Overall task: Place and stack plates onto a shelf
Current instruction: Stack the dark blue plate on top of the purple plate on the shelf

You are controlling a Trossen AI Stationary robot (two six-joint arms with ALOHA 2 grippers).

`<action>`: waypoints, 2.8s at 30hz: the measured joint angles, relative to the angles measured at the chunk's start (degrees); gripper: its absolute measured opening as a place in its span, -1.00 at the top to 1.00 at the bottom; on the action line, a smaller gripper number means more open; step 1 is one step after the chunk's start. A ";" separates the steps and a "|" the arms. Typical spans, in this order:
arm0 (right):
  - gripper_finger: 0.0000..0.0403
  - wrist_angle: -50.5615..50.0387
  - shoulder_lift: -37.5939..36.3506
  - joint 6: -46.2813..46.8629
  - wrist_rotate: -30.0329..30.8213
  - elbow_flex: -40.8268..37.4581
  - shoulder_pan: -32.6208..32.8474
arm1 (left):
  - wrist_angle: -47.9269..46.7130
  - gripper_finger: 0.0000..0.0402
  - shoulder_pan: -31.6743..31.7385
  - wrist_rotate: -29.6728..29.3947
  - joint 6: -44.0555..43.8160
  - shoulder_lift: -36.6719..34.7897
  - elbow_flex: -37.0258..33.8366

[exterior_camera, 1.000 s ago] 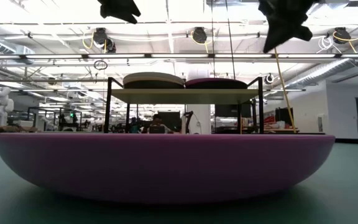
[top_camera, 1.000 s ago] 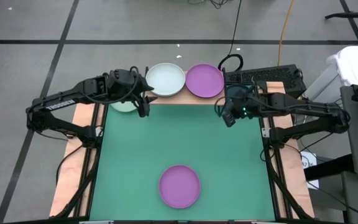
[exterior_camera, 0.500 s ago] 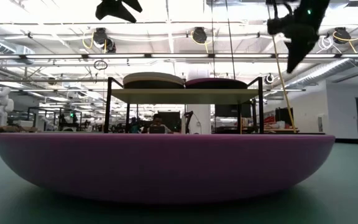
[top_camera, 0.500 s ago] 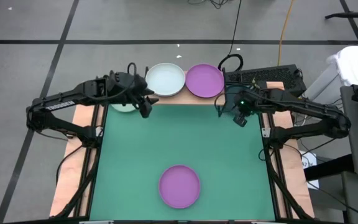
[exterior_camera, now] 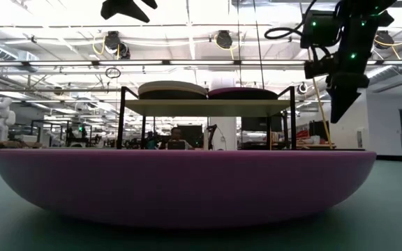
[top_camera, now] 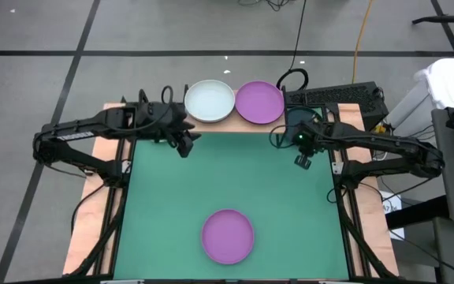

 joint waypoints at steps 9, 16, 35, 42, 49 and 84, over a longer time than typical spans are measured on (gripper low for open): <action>0.45 0.19 0.88 0.28 1.79 -0.20 -3.01 | -0.47 -0.04 -1.87 -4.27 -1.55 0.00 0.01; 0.23 0.17 4.06 0.27 1.77 -0.24 -5.96 | -0.47 -0.04 -1.87 -4.71 -1.75 0.02 0.00; -0.14 0.17 14.19 -0.34 0.36 -0.24 -7.67 | -0.45 -0.04 -1.87 -4.53 2.51 0.02 0.00; -0.11 1.54 17.35 -2.38 0.30 -0.41 -7.99 | -0.45 -0.04 -1.69 -4.66 2.55 0.02 0.00; -0.06 1.77 18.60 -2.22 3.23 -0.28 -8.09 | -0.45 -0.04 -1.69 -4.70 2.33 0.02 0.00; -0.01 12.44 2.43 -31.01 7.70 -13.94 -10.64 | -0.45 -0.04 -1.69 -5.51 1.42 0.02 0.00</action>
